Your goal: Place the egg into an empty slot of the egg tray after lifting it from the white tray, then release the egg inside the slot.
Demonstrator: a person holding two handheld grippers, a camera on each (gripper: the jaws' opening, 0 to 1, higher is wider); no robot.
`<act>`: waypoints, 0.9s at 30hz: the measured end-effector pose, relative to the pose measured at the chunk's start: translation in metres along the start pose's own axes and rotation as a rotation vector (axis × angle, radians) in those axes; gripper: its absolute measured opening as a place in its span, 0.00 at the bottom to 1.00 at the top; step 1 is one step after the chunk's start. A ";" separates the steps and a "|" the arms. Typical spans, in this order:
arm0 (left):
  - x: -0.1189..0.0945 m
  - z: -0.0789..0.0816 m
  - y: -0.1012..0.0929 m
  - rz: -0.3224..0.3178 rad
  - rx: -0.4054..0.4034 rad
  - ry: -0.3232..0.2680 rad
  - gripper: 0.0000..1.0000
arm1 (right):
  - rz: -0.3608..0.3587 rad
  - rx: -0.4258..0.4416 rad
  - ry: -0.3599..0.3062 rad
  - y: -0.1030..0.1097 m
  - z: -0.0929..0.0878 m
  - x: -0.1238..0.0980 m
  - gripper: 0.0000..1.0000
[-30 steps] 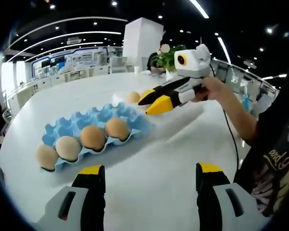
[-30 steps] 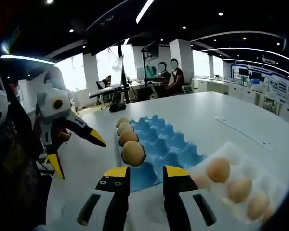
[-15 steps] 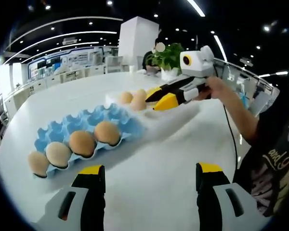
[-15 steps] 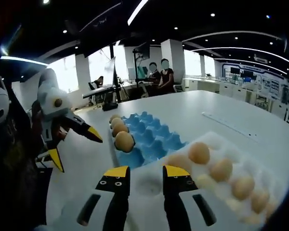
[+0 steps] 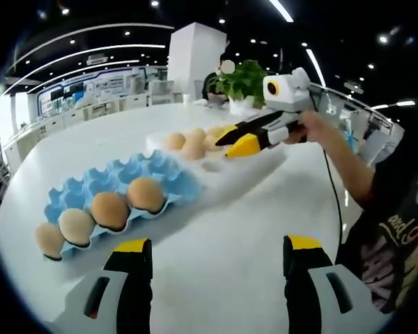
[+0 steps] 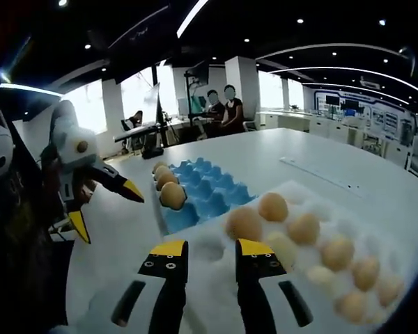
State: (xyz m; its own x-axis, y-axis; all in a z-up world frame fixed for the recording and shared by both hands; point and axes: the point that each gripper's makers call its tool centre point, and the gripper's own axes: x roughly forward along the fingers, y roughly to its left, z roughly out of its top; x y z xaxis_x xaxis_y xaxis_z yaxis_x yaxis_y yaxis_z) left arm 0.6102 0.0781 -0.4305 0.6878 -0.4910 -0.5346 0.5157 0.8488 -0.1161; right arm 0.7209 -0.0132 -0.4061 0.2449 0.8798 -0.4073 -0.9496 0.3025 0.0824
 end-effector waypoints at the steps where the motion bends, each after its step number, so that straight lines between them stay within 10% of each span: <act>1: 0.000 0.000 -0.001 -0.001 0.003 0.001 0.78 | -0.002 0.001 -0.001 0.000 -0.001 -0.001 0.28; 27: 0.013 0.004 -0.013 -0.037 0.020 0.008 0.77 | -0.073 0.030 0.009 -0.018 -0.020 -0.029 0.28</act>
State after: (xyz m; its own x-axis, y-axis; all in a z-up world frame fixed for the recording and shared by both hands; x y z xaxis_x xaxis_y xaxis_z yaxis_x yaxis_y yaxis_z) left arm 0.6141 0.0602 -0.4326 0.6639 -0.5203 -0.5371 0.5511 0.8259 -0.1188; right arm 0.7267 -0.0516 -0.4141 0.3117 0.8518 -0.4210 -0.9228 0.3770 0.0796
